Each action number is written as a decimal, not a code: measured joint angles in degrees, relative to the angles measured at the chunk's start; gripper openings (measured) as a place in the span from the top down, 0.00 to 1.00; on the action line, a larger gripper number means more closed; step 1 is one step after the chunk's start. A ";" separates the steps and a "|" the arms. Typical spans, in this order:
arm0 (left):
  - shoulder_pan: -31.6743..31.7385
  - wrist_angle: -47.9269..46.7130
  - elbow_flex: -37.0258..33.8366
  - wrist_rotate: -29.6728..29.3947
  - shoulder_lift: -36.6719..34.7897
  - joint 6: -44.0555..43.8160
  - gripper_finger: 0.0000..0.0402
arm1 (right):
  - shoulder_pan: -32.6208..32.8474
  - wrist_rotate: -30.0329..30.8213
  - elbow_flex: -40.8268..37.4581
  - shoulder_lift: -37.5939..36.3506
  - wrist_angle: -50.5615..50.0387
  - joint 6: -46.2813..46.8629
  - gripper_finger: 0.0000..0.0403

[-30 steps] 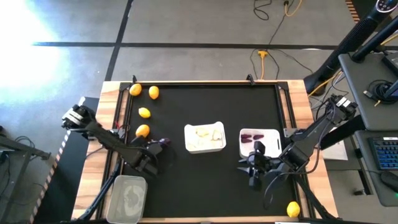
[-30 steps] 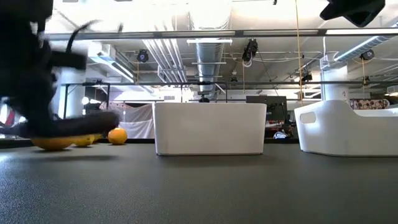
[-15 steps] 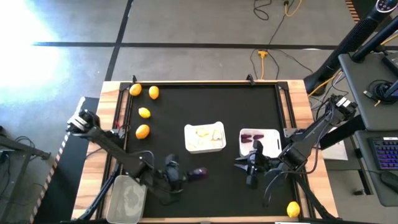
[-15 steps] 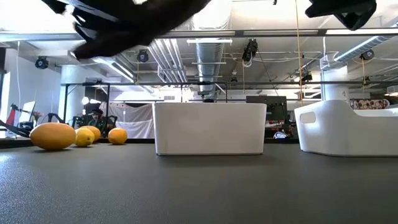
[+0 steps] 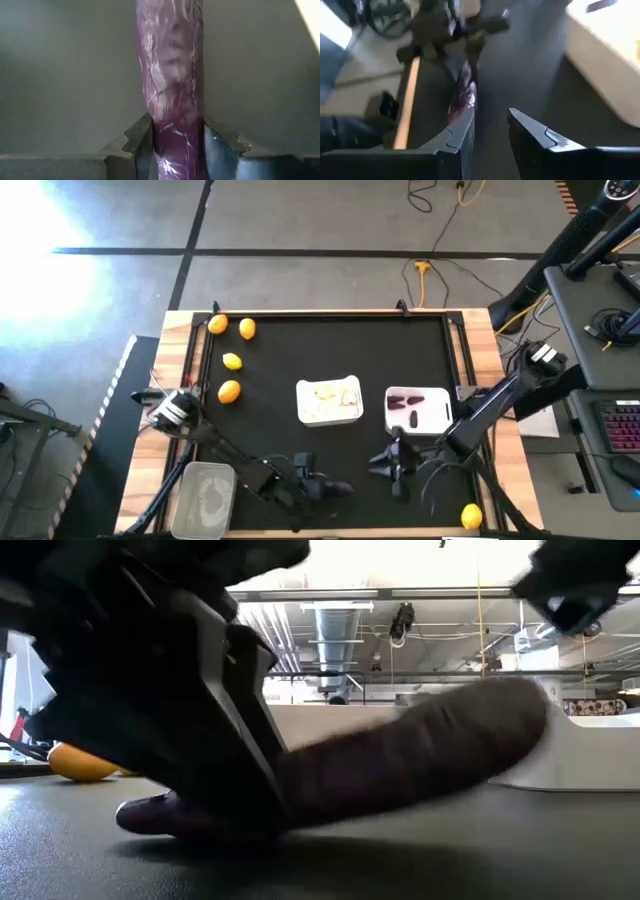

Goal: Sort produce into baskets
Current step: Put the eggplant into the right white bin

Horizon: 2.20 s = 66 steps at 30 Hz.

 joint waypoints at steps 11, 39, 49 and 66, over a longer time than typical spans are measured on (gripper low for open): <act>-0.23 -25.19 19.13 -5.31 10.59 -1.09 0.65 | -0.04 -1.98 8.36 14.77 3.40 -11.31 0.58; -2.06 -29.41 21.36 -11.07 9.75 -1.86 0.41 | -3.17 1.26 27.33 37.20 -8.48 -12.91 0.42; -4.23 -42.97 27.65 -10.95 9.47 -5.81 0.41 | -3.61 -1.29 30.38 32.32 -18.50 -14.84 0.57; -7.26 -56.52 32.07 -11.24 9.21 -22.38 0.41 | -3.48 9.45 30.05 12.78 -84.06 27.06 0.55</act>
